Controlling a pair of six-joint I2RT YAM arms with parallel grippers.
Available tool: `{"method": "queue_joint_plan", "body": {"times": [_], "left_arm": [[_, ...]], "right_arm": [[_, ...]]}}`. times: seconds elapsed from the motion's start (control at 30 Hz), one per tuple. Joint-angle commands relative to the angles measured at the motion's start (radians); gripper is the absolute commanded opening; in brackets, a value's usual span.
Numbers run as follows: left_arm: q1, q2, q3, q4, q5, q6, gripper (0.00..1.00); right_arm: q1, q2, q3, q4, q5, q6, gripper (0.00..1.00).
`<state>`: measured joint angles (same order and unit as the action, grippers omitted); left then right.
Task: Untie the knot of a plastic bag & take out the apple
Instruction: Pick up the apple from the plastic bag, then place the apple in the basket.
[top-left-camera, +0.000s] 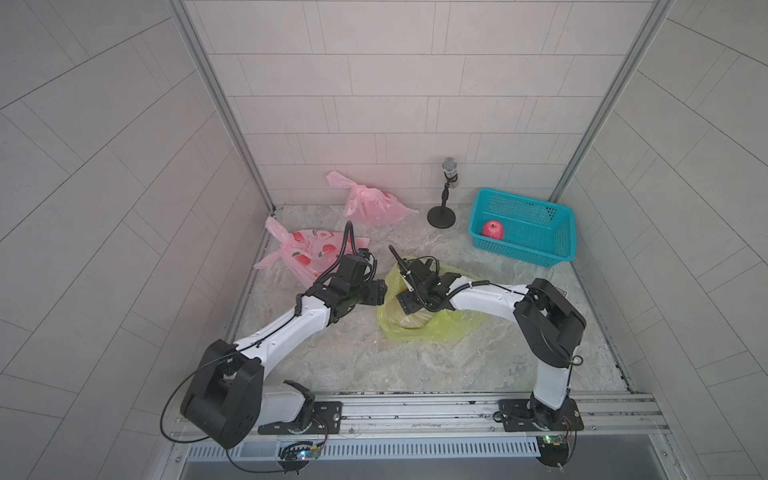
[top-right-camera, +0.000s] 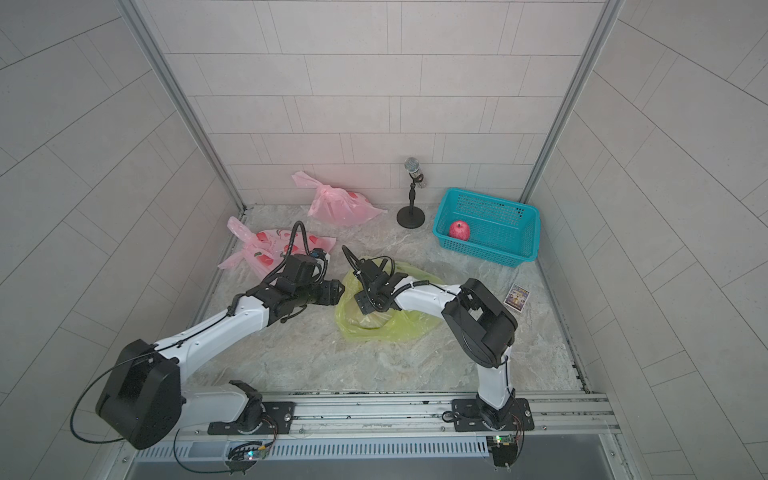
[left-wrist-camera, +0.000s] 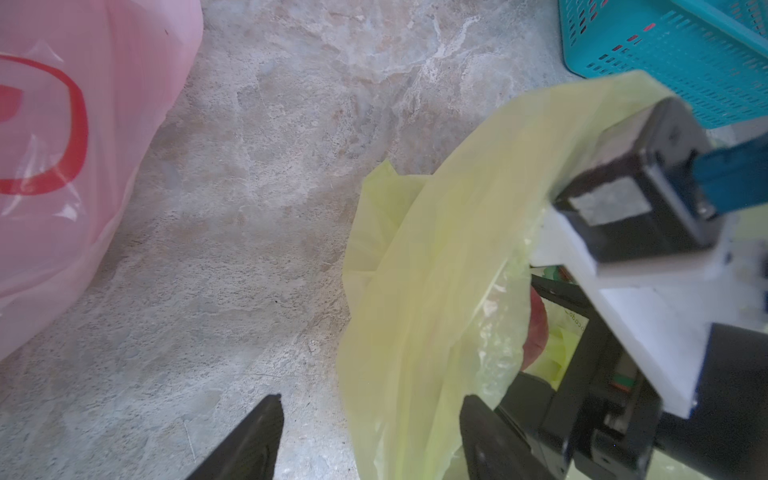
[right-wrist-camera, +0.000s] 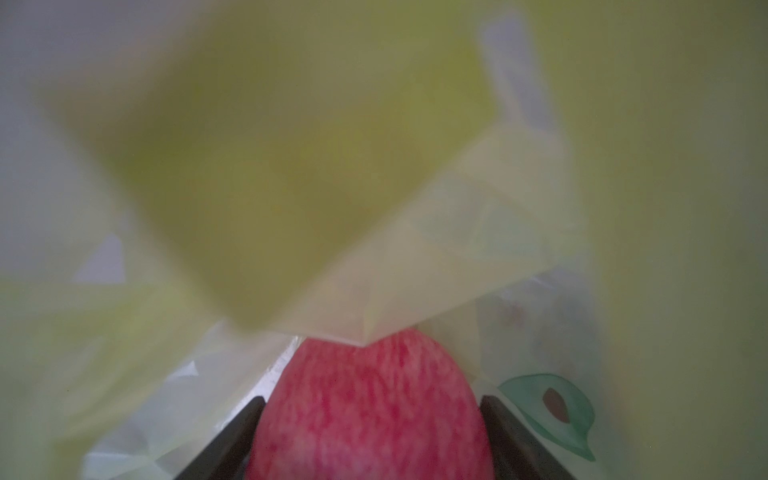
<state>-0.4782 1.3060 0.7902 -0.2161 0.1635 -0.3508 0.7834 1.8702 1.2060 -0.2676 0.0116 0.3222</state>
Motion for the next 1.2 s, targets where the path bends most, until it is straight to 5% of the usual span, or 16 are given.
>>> {"method": "queue_joint_plan", "body": {"times": [0.0,0.17,0.7,1.17], "left_arm": [[0.004,0.0,-0.005,0.005,0.009,-0.01,0.72],[0.004,0.015,0.002,0.013,0.031,-0.008,0.72],[0.004,0.022,0.032,0.034,0.057,-0.006,0.71],[0.002,0.035,0.121,-0.011,0.075,0.06,0.72]], "right_arm": [[-0.001,-0.031,-0.014,-0.007,-0.005,0.003,0.68],[-0.001,-0.063,-0.019,-0.028,-0.012,-0.005,0.59],[-0.047,-0.34,0.039,-0.258,-0.066,-0.014,0.59],[-0.552,-0.253,0.299,-0.272,-0.098,-0.033,0.59]]}}
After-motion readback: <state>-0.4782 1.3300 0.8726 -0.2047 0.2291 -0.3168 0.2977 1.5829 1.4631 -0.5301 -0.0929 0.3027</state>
